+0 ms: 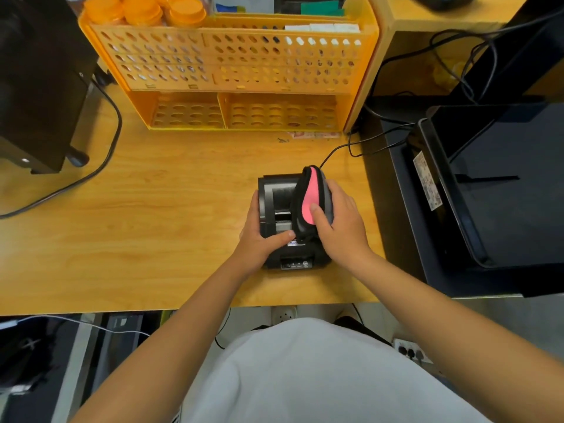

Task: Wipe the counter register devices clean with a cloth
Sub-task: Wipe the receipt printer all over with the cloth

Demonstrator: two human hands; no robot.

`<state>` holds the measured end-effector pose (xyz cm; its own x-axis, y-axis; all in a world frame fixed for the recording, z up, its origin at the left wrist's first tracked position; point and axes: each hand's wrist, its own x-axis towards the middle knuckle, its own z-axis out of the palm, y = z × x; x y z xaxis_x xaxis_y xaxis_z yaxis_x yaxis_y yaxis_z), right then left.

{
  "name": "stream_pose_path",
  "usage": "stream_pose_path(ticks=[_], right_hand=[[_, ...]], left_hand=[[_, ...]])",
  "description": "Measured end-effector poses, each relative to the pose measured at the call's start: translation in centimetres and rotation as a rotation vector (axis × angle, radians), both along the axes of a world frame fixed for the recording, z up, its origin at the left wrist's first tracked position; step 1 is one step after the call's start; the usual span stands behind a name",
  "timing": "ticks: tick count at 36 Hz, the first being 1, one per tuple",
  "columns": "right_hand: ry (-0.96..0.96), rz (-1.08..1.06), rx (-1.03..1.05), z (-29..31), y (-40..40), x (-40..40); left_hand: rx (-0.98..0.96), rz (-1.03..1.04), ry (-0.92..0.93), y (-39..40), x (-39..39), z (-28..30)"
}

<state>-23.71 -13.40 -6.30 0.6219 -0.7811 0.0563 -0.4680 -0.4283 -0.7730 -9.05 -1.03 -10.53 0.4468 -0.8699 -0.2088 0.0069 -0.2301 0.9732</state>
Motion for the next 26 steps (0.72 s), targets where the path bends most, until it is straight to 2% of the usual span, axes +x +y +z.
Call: stream_pose_path(ticks=[3, 8, 14, 22, 26], right_hand=[[0.085, 0.055, 0.006, 1.0, -1.9, 2.1], [0.421, 0.238, -0.092, 2.7, -4.9, 5.9], [0.641, 0.402, -0.211, 3.7, -5.3, 9.6], [0.632, 0.534, -0.344, 3.5, -4.8, 10.3], [0.616, 0.598, -0.319, 3.8, -4.8, 10.6]], left_hand=[[0.017, -0.006, 0.026, 0.0, 0.2, 0.0], [0.012, -0.042, 0.043, 0.1, 0.4, -0.1], [0.008, -0.020, 0.034, 0.1, 0.2, -0.4], [-0.006, -0.001, 0.022, 0.1, 0.1, -0.1], [-0.009, 0.016, 0.024, 0.1, 0.1, 0.0]])
